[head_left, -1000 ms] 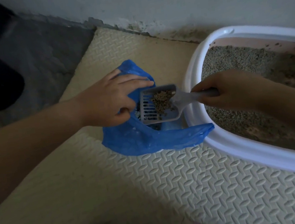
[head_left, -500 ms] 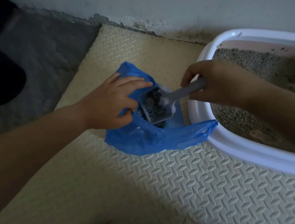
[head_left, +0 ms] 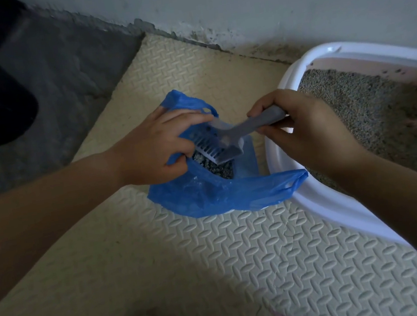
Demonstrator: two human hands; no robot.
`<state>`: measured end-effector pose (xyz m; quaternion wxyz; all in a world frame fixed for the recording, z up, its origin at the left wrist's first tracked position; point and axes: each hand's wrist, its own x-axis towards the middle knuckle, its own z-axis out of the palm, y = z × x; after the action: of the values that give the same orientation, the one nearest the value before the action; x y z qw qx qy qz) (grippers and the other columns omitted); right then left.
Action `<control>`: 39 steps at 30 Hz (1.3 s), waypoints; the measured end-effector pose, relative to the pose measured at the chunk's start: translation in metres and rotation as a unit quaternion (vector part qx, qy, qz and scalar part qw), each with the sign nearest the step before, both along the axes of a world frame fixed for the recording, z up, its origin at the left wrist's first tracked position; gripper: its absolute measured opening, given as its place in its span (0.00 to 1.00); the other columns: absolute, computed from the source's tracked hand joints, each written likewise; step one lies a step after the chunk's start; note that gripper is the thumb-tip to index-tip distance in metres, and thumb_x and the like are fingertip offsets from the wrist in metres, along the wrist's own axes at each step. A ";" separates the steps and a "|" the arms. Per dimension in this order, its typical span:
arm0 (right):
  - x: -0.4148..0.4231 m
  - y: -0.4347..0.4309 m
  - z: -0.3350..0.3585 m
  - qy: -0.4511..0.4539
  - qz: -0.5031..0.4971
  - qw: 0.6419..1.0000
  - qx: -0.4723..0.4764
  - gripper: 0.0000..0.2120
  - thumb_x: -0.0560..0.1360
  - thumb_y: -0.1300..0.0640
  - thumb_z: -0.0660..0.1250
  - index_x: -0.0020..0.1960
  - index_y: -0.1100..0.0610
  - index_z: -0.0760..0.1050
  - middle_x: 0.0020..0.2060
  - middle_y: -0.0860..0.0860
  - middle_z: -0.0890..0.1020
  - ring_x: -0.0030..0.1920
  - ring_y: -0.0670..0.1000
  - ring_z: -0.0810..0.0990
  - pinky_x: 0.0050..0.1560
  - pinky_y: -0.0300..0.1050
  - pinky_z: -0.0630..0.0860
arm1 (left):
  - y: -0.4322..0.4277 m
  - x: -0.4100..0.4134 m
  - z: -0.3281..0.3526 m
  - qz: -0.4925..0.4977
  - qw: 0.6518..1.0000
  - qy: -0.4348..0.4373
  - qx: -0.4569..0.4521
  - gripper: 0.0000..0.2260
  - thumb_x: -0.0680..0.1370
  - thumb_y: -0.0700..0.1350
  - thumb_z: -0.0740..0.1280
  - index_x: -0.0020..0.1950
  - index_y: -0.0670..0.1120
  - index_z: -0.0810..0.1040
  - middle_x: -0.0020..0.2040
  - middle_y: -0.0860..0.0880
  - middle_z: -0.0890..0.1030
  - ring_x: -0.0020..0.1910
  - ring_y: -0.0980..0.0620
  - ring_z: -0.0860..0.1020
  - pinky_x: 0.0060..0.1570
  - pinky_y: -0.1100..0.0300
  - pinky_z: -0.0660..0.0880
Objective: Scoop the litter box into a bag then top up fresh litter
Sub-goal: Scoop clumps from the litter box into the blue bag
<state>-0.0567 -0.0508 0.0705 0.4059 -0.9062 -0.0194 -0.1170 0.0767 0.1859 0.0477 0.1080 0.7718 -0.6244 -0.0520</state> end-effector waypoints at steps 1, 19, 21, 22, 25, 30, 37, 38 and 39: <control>-0.003 -0.001 0.000 -0.007 0.005 1.000 -0.010 0.10 0.72 0.67 0.69 0.51 0.57 0.78 0.46 0.49 0.82 0.47 0.45 0.81 0.50 0.45 0.78 | 0.000 0.000 0.000 -0.002 1.000 0.000 0.001 0.07 0.70 0.45 0.62 0.34 0.49 0.77 0.72 0.47 0.69 0.68 0.50 0.67 0.65 0.54 0.56; -0.054 -0.032 -0.007 0.051 -0.118 0.967 0.219 0.12 0.71 0.71 0.69 0.49 0.57 0.75 0.47 0.51 0.83 0.51 0.50 0.82 0.54 0.47 0.78 | -0.009 -0.006 0.001 0.023 0.999 -0.021 -0.007 0.09 0.74 0.46 0.61 0.39 0.48 0.80 0.70 0.46 0.70 0.67 0.48 0.68 0.69 0.57 0.56; -0.070 -0.043 -0.004 0.044 -0.146 0.953 0.264 0.13 0.71 0.72 0.68 0.48 0.57 0.74 0.45 0.48 0.84 0.50 0.49 0.82 0.51 0.43 0.78 | -0.018 -0.007 0.002 0.029 0.999 -0.020 -0.012 0.08 0.74 0.46 0.61 0.41 0.49 0.80 0.70 0.47 0.70 0.66 0.49 0.69 0.67 0.58 0.58; -0.079 -0.048 -0.002 0.039 -0.162 0.944 0.284 0.12 0.71 0.72 0.68 0.47 0.57 0.74 0.44 0.47 0.84 0.49 0.48 0.82 0.49 0.40 0.78 | -0.024 -0.009 0.003 0.030 0.999 -0.020 -0.015 0.07 0.74 0.46 0.61 0.41 0.49 0.80 0.70 0.48 0.70 0.66 0.49 0.69 0.66 0.59 0.59; -0.112 -0.065 0.005 0.021 -0.227 0.915 0.333 0.09 0.70 0.64 0.69 0.49 0.56 0.75 0.41 0.48 0.83 0.45 0.46 0.82 0.45 0.36 0.78 | -0.044 -0.018 0.006 0.028 0.999 -0.020 -0.035 0.07 0.75 0.45 0.61 0.45 0.48 0.79 0.68 0.49 0.72 0.65 0.50 0.70 0.64 0.60 0.62; -0.168 -0.101 0.000 -0.010 -0.374 0.849 0.372 0.20 0.62 0.49 0.74 0.50 0.55 0.76 0.44 0.55 0.82 0.49 0.53 0.82 0.50 0.43 0.80 | -0.100 -0.045 0.001 0.017 0.998 0.009 -0.051 0.15 0.75 0.48 0.58 0.57 0.47 0.78 0.64 0.49 0.74 0.63 0.50 0.71 0.61 0.56 0.67; -0.226 -0.129 -0.024 0.072 -0.554 0.812 0.170 0.09 0.69 0.60 0.74 0.47 0.54 0.76 0.39 0.53 0.81 0.44 0.56 0.80 0.40 0.48 0.75 | -0.197 -0.084 -0.031 0.033 0.999 0.027 0.002 0.21 0.80 0.50 0.60 0.72 0.47 0.66 0.75 0.50 0.62 0.73 0.49 0.61 0.71 0.58 0.55; -0.231 -0.132 -0.026 0.092 -0.560 0.814 0.125 0.09 0.69 0.59 0.74 0.45 0.53 0.76 0.36 0.50 0.80 0.41 0.52 0.80 0.35 0.45 0.72 | -0.209 -0.088 -0.035 0.032 0.999 0.031 0.010 0.21 0.81 0.50 0.59 0.73 0.47 0.66 0.75 0.50 0.61 0.73 0.49 0.60 0.71 0.57 0.55; -0.234 -0.133 -0.027 0.112 -0.558 0.818 0.084 0.08 0.69 0.59 0.73 0.44 0.52 0.75 0.35 0.47 0.79 0.38 0.48 0.78 0.33 0.42 0.69 | -0.219 -0.091 -0.040 0.031 0.999 0.034 0.023 0.21 0.81 0.51 0.58 0.73 0.47 0.65 0.75 0.50 0.60 0.74 0.49 0.59 0.72 0.56 0.54</control>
<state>-0.2905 -0.1837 0.0430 0.3450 -0.7310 0.5453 -0.2221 -0.0141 -0.0333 0.0079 0.1133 0.7907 -0.5950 -0.0892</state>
